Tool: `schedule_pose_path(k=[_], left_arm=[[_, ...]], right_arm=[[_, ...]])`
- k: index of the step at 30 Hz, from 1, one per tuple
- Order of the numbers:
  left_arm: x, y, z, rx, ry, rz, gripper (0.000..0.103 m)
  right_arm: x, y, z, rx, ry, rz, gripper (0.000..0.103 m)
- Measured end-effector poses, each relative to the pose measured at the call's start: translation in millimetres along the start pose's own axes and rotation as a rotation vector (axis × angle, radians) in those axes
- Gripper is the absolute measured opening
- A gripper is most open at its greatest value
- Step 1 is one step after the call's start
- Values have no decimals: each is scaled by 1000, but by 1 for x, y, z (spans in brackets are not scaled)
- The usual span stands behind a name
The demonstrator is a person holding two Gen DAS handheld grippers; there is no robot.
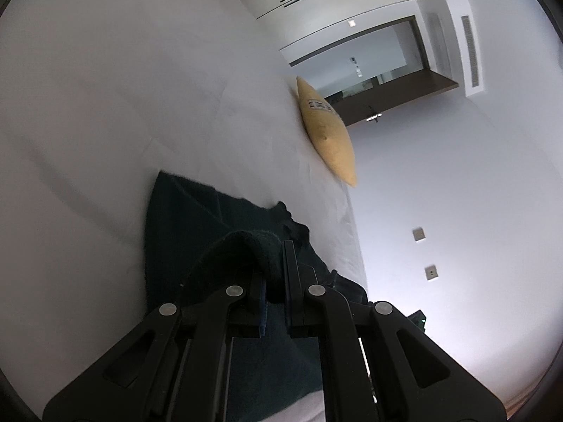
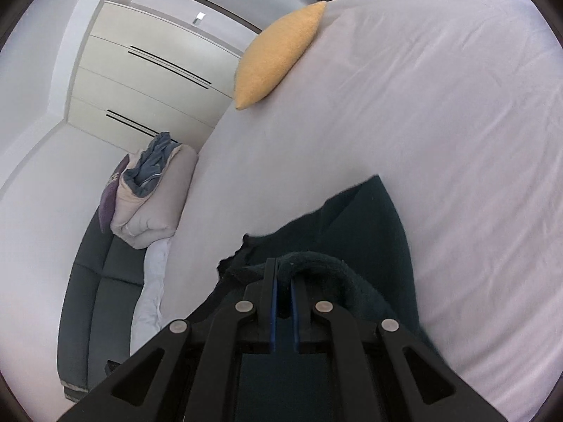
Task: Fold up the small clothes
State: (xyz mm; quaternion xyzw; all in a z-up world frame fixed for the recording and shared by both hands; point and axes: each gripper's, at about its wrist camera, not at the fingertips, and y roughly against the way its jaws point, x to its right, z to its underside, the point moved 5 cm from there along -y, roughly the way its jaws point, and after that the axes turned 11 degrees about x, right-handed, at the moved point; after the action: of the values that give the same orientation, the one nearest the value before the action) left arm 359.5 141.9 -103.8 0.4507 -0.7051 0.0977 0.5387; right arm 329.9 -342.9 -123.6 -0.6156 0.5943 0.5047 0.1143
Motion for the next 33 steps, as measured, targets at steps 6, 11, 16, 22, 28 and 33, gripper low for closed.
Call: schedule_pose_path(k=[6,11,16,22,28,33], left_arm=[[-5,-43,-17,-17,-40,-50,5],[-14,-71,-22,-32,-57,-85,5],[-36,-88,-23,-34,-31,-126,5],[-50,-106,-29,-30,-32,-156,6],[-63,-130,-26,-95,23,-169,11],[-54,-113,-39,-40,31,-123,78]], right_arm=[[12,-33,-7,-30,0,56,7],[29,-46,-10,-29,-45,82,7],[41,-55,-14,-18,-78,89,7],[41,-65,-24,5,-105,82,7],[50,-79,-27,-8,-94,98,12],[48,-58,-39,76,-134,11,68]])
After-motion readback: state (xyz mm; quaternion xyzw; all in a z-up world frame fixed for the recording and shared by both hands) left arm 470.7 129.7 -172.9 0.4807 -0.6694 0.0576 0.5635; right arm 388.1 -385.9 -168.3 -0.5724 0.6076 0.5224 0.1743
